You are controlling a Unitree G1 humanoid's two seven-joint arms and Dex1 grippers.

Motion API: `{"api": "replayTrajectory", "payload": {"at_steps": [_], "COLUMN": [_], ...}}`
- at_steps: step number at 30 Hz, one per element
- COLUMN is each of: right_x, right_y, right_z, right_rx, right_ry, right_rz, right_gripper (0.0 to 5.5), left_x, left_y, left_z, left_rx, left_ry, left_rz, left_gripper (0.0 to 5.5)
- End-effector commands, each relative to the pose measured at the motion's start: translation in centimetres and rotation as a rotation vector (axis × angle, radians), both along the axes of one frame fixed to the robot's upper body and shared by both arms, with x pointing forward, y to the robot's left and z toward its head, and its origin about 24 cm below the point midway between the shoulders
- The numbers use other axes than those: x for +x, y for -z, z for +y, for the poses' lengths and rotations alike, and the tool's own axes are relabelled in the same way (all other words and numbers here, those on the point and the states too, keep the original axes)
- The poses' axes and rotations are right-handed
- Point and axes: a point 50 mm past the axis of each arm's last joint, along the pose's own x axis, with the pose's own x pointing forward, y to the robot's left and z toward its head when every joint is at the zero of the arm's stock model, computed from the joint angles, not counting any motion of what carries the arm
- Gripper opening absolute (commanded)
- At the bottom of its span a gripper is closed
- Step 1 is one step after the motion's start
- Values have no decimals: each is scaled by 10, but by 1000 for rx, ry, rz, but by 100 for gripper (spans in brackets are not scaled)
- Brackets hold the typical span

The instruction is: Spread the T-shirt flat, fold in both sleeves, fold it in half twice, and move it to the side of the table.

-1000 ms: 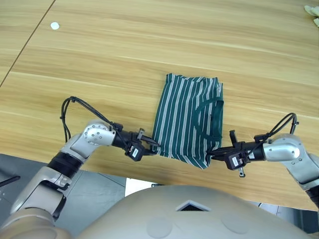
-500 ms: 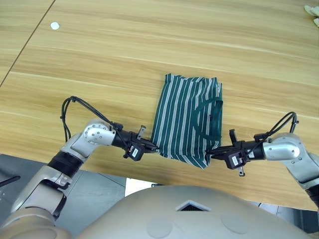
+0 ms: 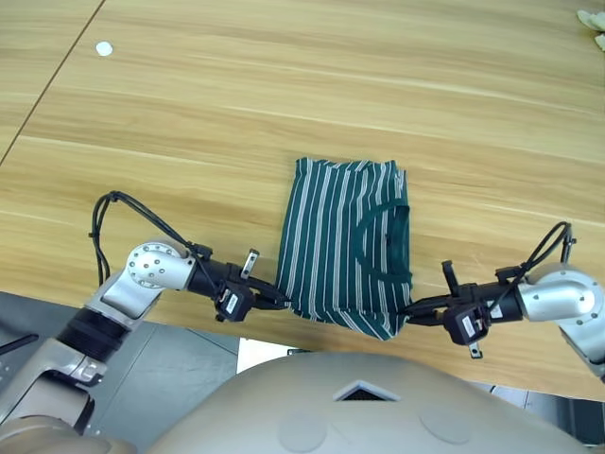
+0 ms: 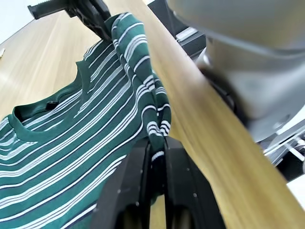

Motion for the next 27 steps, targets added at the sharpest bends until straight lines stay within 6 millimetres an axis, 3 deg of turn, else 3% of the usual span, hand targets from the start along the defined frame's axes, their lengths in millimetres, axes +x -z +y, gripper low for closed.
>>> {"api": "replayTrajectory", "payload": {"at_steps": [1, 3, 8, 11, 17, 21, 27], "right_x": [-5, 0, 31, 47, 55, 63, 94], "right_y": [-5, -2, 6, 0, -16, -21, -20], "right_z": [1, 2, 4, 7, 5, 1, -11], "right_rx": [25, 20, -19, 6, 70, 90, 72], "right_ry": [-14, 9, 141, 204, 246, 284, 442], "right_rz": [7, -6, -136, -206, -255, -282, -359], "right_gripper": [11, 11, 11, 11, 11, 11, 11], "left_x": [-13, -12, 14, 31, 52, 69, 101], "left_y": [8, 8, 6, 0, -14, -16, -12], "left_z": [2, 1, -3, -5, -4, -3, -5], "left_rx": [15, -3, -69, -142, -264, -295, -309], "left_ry": [-2, -21, -183, -274, -392, -496, -683], "left_rz": [78, 94, 87, 47, 25, 4, -37], "left_gripper": [21, 21, 21, 21, 21, 21, 21]}}
